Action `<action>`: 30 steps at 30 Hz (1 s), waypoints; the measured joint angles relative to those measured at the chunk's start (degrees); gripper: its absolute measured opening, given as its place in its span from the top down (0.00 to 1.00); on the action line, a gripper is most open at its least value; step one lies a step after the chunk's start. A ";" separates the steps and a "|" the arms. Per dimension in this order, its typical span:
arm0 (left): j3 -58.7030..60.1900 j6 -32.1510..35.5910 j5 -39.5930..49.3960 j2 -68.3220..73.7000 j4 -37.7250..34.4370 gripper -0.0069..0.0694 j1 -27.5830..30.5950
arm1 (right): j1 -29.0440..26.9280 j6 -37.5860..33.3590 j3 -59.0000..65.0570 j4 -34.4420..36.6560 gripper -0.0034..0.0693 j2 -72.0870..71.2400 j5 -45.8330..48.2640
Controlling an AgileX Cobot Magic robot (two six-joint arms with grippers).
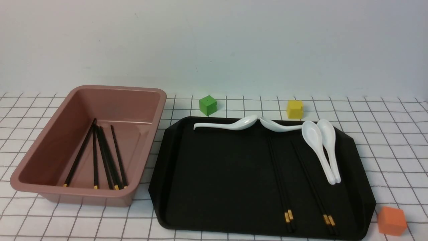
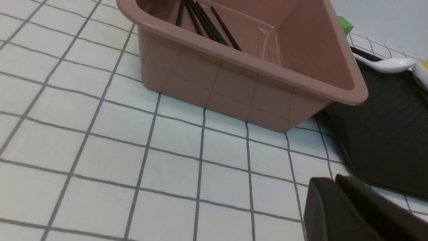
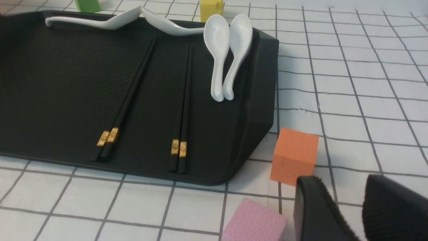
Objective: On white black tablecloth take chopsticks from black tray and put them in box.
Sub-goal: 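Move the gripper over the chopsticks on the black tray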
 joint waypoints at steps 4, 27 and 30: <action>0.00 0.00 0.00 0.00 0.00 0.85 0.00 | 0.00 0.00 0.00 0.00 0.62 0.00 0.00; 0.00 0.00 0.00 0.00 0.00 0.81 0.00 | 0.00 19.19 -1.80 33.21 0.66 0.14 -4.22; 0.00 0.00 0.00 0.00 0.00 0.81 0.00 | 0.00 14.10 -10.40 26.43 0.79 5.42 -2.96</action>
